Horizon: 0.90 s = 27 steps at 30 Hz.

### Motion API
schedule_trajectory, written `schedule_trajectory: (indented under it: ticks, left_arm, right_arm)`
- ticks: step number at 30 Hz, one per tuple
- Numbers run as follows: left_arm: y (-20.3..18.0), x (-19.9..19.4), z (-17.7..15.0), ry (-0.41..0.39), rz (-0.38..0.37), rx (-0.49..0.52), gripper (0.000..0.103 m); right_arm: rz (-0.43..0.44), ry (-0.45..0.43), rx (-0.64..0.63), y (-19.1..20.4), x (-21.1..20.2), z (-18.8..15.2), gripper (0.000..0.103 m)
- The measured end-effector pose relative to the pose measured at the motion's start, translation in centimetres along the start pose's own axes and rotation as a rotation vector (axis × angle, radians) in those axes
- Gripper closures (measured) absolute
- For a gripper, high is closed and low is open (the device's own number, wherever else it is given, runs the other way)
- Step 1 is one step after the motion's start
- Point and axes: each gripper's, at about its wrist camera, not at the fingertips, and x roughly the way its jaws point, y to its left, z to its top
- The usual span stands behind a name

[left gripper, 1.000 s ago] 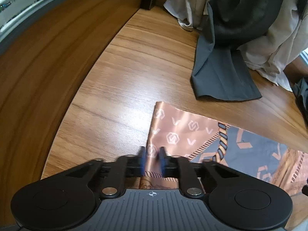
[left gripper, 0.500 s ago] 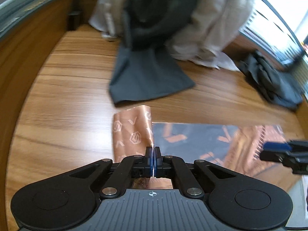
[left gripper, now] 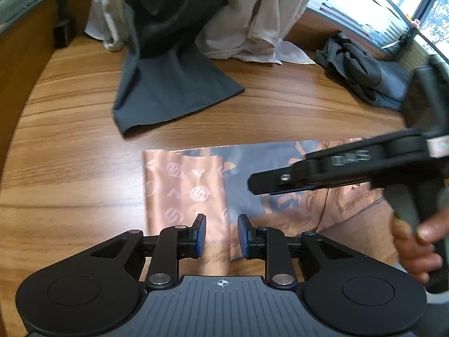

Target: Fold clothes

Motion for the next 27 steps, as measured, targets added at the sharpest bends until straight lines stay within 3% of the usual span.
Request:
schedule_trajectory:
  ticks: [6, 7, 8, 9, 14, 19, 27]
  left_arm:
    - [1.7, -2.8, -1.4, -0.016, 0.076, -0.037, 0.071]
    - [2.0, -3.0, -1.7, -0.014, 0.087, -0.046, 0.07]
    - [2.3, -3.3, -1.9, -0.013, 0.099, -0.056, 0.069]
    - [2.6, -3.6, -2.1, -0.012, 0.11, -0.066, 0.069]
    - [4.1, -4.6, -2.6, -0.024, 0.141, -0.13, 0.069]
    - [4.4, -4.2, -2.0, -0.024, 0.146, -0.132, 0.069]
    - [2.1, -2.5, -0.3, -0.013, 0.129, -0.044, 0.069]
  right_arm:
    - [0.011, 0.036, 0.002, 1.1, 2.4, 0.1, 0.074]
    - [0.004, 0.041, -0.001, 1.3, 2.8, 0.1, 0.079]
    - [-0.007, 0.048, -0.007, 1.4, 3.2, 0.1, 0.094]
    - [-0.022, 0.051, -0.015, 1.5, 3.4, 0.1, 0.102]
    - [-0.038, 0.006, -0.062, 2.1, 1.7, 0.3, 0.103]
    - [-0.047, -0.031, -0.052, 0.9, -2.1, 1.2, 0.103]
    - [-0.136, -0.049, 0.002, -4.8, -7.3, 1.8, 0.103]
